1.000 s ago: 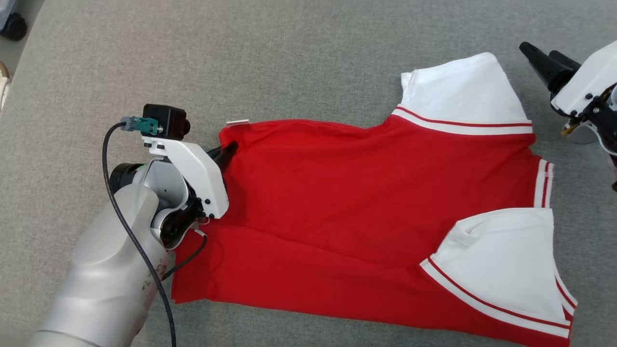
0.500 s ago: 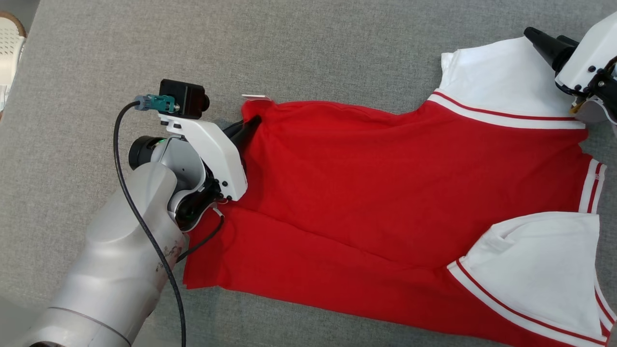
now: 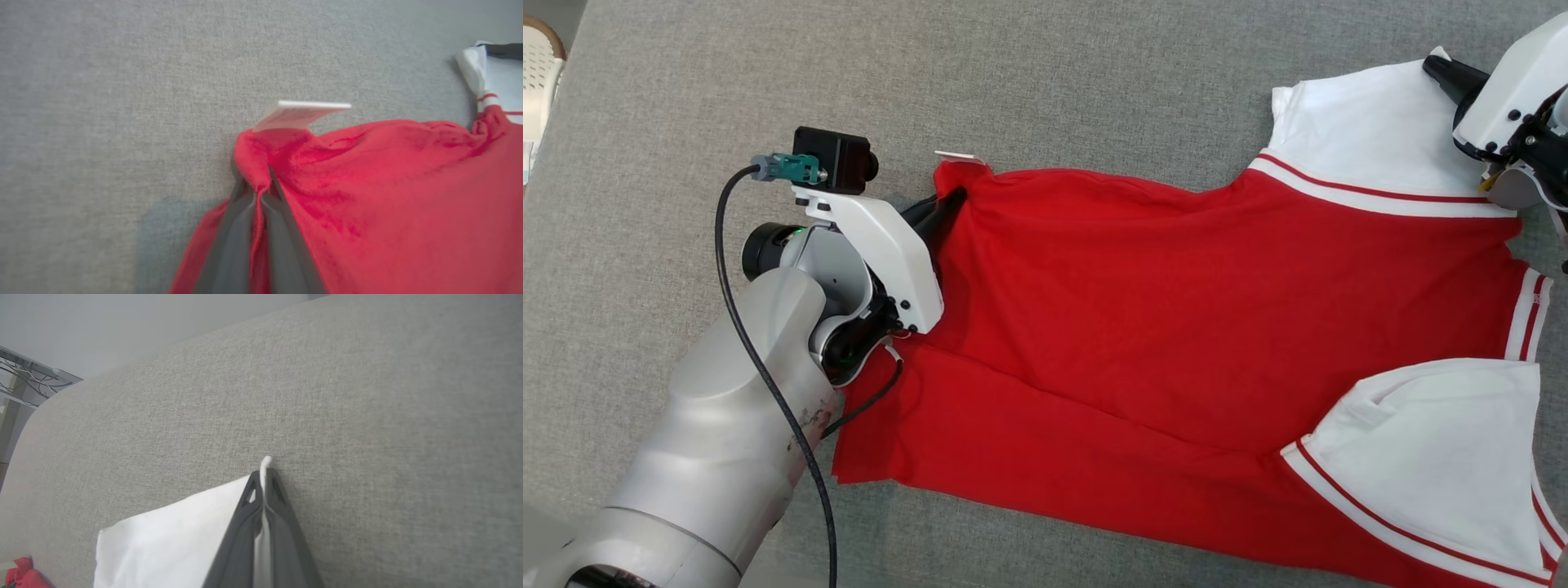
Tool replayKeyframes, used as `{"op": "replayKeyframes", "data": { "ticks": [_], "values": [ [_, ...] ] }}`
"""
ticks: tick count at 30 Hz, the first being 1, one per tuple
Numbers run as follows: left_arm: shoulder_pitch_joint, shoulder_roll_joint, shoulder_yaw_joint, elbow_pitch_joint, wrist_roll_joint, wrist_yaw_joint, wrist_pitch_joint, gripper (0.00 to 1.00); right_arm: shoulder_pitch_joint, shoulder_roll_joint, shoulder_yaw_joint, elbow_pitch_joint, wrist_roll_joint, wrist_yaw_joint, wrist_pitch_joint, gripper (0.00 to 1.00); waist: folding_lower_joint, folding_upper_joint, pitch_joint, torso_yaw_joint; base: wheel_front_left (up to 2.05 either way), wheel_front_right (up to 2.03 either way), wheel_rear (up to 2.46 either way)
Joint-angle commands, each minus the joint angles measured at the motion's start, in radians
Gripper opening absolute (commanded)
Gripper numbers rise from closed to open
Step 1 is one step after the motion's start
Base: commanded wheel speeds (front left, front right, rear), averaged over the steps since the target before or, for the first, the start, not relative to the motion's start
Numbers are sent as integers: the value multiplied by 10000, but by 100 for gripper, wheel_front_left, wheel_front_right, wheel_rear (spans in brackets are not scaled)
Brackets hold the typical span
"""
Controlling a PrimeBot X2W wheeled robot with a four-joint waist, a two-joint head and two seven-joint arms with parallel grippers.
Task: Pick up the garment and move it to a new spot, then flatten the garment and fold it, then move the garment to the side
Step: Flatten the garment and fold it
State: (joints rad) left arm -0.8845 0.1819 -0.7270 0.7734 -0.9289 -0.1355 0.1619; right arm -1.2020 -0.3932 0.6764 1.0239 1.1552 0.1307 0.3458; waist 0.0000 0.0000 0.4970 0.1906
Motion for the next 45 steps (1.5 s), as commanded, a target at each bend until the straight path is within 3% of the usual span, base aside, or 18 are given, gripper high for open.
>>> {"op": "replayKeyframes", "data": {
  "ticks": [1, 16, 33, 40, 45],
  "values": [
    [164, -12, -184, 272, -45, 92, 92, 0, -55, -54, 44, -3, 76, 3, -64, 0, 0, 0, -4, -5, 0, 0, 0],
    [85, 220, -536, 640, -475, 79, -898, 0, 737, -580, 937, -1561, 765, 3, -1377, 0, 0, 0, -525, -225, 0, 0, 0],
    [461, 177, -891, 1101, -678, 56, -2100, 0, 1851, -1700, 2715, -3960, 1268, 3, -3936, 0, 0, 0, -1547, -535, 0, 0, 0],
    [777, 280, -1341, 1186, -336, 56, -2985, 0, 2364, -2278, 3751, -4982, 1363, 3, -5500, 0, 0, 0, -2090, -636, 0, 0, 0],
    [981, 340, -1527, 1401, -75, 56, -3630, 0, 2711, -2467, 4139, -5408, 1341, 3, -6026, 0, 0, 0, -2413, -702, 0, 0, 0]
  ]
}}
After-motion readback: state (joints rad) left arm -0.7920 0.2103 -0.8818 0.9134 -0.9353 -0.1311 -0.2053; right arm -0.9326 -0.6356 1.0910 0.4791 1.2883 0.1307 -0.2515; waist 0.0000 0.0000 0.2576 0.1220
